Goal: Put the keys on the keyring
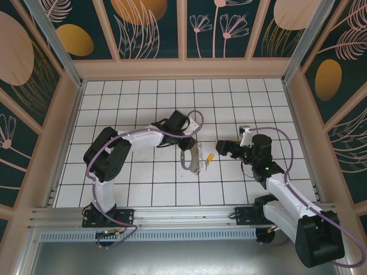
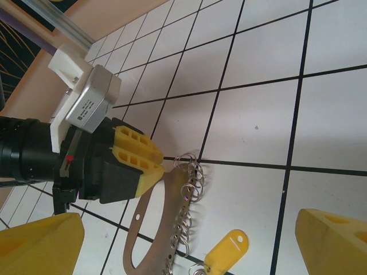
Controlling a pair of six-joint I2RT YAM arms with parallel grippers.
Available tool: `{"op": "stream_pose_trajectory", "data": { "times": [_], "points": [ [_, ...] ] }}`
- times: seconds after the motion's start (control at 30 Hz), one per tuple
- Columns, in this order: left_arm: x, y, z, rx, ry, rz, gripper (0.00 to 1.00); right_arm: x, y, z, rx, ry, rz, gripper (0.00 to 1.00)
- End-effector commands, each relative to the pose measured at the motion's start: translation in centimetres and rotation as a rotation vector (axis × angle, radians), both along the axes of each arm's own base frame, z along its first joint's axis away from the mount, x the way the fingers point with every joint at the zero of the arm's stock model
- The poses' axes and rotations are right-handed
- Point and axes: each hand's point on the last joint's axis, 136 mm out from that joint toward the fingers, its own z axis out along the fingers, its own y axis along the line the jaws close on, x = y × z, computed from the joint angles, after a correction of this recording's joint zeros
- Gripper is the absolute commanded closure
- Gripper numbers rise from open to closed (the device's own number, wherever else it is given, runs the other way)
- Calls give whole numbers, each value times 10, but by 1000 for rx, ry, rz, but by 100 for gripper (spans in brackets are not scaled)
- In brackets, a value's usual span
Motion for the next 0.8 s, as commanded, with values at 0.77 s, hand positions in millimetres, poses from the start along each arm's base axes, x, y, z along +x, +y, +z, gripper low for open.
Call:
{"op": "stream_pose_trajectory", "data": {
  "times": [0.77],
  "points": [
    [10, -11, -13, 29, -29, -44, 85, 3, 0, 19, -28, -71, 8, 5]
  ]
}}
